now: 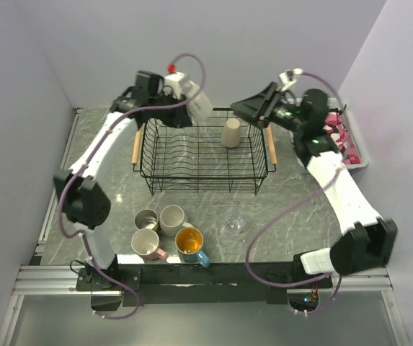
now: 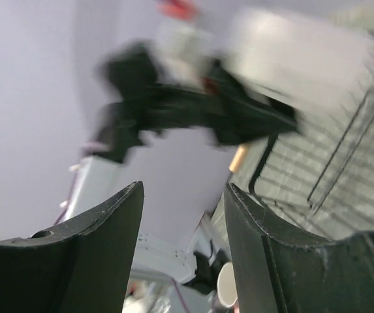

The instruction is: Load the cups into the dish rack

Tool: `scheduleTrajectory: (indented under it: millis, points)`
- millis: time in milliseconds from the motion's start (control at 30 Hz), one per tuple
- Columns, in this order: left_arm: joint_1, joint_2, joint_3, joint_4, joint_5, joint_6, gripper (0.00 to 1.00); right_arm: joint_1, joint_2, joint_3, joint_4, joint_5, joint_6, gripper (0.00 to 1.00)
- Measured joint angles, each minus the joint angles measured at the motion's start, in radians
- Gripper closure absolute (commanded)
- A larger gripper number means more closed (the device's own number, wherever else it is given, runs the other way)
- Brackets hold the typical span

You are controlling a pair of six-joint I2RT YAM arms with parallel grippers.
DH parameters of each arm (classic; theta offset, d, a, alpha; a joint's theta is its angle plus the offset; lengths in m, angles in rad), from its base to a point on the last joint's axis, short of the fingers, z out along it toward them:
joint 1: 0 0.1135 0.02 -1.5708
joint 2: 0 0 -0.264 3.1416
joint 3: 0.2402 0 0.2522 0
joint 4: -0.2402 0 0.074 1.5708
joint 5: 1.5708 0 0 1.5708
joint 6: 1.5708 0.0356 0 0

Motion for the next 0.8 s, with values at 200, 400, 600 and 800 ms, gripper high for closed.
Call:
scheduleTrajectory:
  millis: [200, 400, 600, 800]
  points:
    - [-0.068, 0.204, 0.061, -0.093, -0.116, 0.147, 0.99, -0.095, -0.213, 0.006, -0.056, 0.019, -0.049, 0.40]
    - [-0.082, 0.326, 0.082, -0.137, -0.199, 0.207, 0.99, -0.158, -0.320, -0.066, -0.079, 0.017, -0.058, 0.41]
    - [-0.113, 0.363, 0.102, -0.122, -0.258, 0.241, 0.99, -0.202, -0.337, -0.130, -0.115, 0.010, -0.054, 0.43]
    - [-0.160, 0.401, 0.113, -0.060, -0.299, 0.270, 0.99, -0.228, -0.379, -0.168, -0.138, -0.004, -0.054, 0.44]
